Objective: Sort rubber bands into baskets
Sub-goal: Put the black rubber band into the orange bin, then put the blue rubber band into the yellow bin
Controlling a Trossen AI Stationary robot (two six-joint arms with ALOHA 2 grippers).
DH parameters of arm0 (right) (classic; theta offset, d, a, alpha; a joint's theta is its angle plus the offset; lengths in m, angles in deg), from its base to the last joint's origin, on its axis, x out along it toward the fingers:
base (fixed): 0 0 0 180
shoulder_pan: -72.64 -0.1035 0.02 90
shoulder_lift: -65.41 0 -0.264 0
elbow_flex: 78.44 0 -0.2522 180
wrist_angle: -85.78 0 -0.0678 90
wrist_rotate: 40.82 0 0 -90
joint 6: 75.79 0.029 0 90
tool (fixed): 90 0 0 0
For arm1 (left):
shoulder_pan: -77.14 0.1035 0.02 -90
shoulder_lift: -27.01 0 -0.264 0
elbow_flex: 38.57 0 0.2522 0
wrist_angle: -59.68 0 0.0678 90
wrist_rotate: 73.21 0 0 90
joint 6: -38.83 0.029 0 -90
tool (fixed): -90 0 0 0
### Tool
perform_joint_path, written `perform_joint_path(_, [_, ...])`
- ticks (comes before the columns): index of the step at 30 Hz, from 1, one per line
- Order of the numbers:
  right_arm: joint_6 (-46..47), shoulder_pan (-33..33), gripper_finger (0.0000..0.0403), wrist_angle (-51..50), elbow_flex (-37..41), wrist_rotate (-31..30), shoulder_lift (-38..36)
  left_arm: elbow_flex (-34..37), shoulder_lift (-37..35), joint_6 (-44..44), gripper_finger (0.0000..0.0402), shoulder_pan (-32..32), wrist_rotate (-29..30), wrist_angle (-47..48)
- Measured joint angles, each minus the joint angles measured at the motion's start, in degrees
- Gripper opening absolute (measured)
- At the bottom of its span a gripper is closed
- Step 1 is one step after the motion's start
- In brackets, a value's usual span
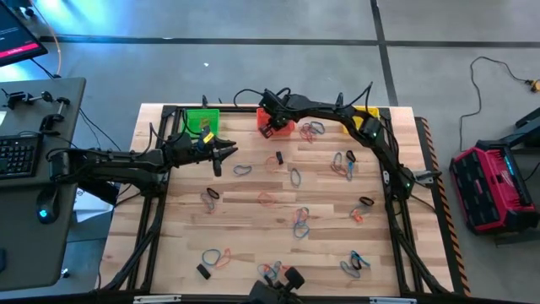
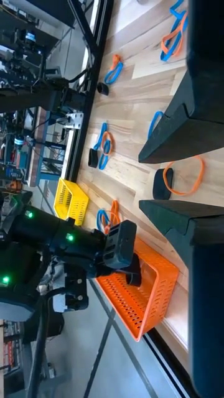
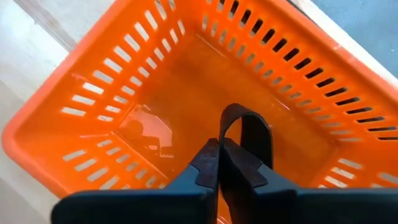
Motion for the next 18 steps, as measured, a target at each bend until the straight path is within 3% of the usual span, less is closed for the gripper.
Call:
perform_joint_path(11, [-1.04, 0.02, 0.0141, -1.76, -1.85, 0.09, 0.0, 0.0, 0.0, -0.47, 0.0099, 0.0, 0.0, 0.0])
perform_joint_path(15, [-4.31, -0.34, 0.0156, -4.06, -5.88, 1.32, 0.0, 0.0, 0.0, -0.51, 0.0099, 0.0, 0.0, 0.0])
perform_joint_path(18, [-7.9, -1.95, 0.0141, -5.29, -8.85, -0.25, 0.0, 0.0, 0.0, -0.51, 0.0099, 0.0, 0.0, 0.0])
